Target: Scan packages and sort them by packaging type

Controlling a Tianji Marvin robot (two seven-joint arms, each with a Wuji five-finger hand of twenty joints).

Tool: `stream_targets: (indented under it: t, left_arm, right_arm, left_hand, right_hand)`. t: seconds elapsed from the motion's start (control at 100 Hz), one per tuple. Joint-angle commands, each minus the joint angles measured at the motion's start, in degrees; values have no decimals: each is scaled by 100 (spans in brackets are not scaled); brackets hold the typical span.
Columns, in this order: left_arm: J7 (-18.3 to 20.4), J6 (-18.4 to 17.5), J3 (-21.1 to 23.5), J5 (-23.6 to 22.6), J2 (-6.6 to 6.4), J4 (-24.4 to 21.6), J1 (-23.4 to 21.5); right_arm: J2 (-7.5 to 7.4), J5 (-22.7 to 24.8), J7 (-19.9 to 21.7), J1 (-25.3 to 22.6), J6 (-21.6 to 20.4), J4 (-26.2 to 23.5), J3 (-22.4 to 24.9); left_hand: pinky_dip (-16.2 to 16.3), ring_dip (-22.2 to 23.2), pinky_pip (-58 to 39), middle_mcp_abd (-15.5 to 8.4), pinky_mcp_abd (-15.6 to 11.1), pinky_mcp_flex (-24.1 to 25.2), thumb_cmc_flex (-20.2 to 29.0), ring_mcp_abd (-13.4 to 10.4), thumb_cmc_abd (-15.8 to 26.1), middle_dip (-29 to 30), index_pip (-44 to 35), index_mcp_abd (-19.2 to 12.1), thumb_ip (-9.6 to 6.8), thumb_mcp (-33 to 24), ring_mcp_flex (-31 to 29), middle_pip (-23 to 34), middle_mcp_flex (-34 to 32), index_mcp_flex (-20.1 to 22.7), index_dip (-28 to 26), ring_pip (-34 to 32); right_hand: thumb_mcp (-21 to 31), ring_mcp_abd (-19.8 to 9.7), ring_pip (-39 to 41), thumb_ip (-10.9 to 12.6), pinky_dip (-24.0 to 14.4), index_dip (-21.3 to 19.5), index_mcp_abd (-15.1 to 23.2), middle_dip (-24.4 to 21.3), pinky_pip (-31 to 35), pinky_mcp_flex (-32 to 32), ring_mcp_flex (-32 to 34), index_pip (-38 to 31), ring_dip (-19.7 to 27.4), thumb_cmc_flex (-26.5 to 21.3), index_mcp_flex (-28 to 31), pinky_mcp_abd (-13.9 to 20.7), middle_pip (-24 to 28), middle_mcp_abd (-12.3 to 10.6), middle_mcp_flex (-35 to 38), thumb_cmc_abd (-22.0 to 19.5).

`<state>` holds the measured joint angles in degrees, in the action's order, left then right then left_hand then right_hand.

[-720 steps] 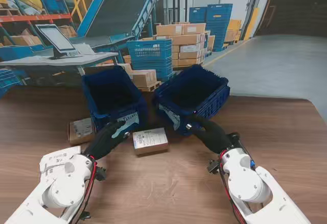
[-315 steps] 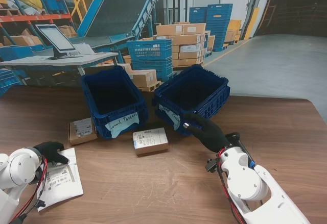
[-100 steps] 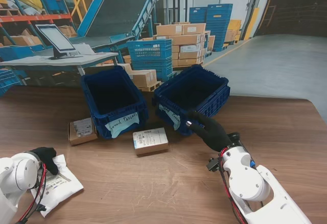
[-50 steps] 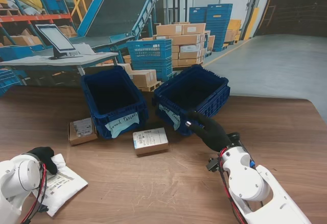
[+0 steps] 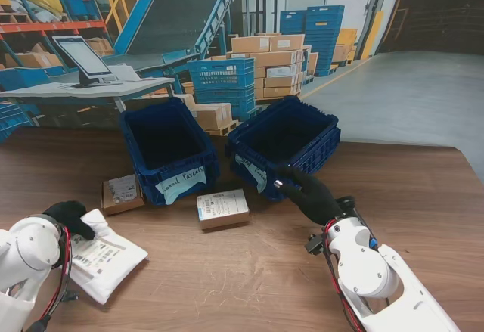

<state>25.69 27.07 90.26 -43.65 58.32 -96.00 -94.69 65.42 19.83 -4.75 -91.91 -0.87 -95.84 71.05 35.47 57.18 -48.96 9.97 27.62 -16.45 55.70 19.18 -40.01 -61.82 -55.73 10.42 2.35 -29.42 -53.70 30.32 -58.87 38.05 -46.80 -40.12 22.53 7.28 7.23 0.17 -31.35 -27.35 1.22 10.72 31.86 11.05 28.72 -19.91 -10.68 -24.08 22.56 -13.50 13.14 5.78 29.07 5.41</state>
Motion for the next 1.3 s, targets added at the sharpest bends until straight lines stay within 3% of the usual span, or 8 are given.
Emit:
stream_targets:
  t: [0.0,0.3,0.66,1.02,1.29]
  left_arm:
    - [115,6,55,44,33,-251,-86]
    - [49,-37,193,281,68,-853,-303]
    - [-297,-152,-30,1049,156,-1209,-249]
    - [-1262,-311,-795,1859,392,-1277,-144]
    - [-2006,-161,-1368,2270,594,-1315,-75]
  right_arm:
    - [38,4,71,-40,-13,-28,-10]
    - [43,9,47,-40,-19,-28,-13]
    - [53,-2,6,-66,-9,-51,7]
    - [58,-26,-12,-122,22,-102,78]
    - [62,-53,-23,-159,30,-135,110]
  left_hand:
    - [109,63,-162,-61,324,47,620,-173,45,16,-134,-433,-84,-478,-172,90,-236,128,47,-290]
    - [94,68,-167,-54,312,50,638,-174,69,-5,-106,-410,-93,-404,-172,61,-228,121,22,-267]
    - [60,55,-126,-36,306,122,688,-126,118,-21,-64,-397,-99,-342,-108,17,-195,106,-2,-202]
    - [36,27,-80,-3,326,195,760,-91,204,-51,-5,-365,-99,-229,-8,-29,-125,75,-35,-116]
    - [31,22,-42,70,370,289,837,-17,247,-104,53,-262,-151,-208,89,-40,-39,23,-75,-87]
  right_hand:
    - [42,-18,-16,16,-47,-23,78,49,-41,-32,-74,55,-138,-71,103,7,25,46,17,107]
    - [40,-10,-13,18,-47,-22,72,49,-42,-35,-66,56,-138,-77,101,5,28,57,22,111]
    - [37,-4,-12,20,-48,-17,59,49,-43,-35,-66,70,-139,-82,81,10,30,61,28,107]
    - [31,-9,-14,20,-49,-17,43,49,-44,-34,-70,75,-138,-86,79,5,28,65,22,105]
    - [31,5,-15,21,-52,-17,44,48,-42,-30,-74,77,-139,-91,83,18,25,58,18,104]
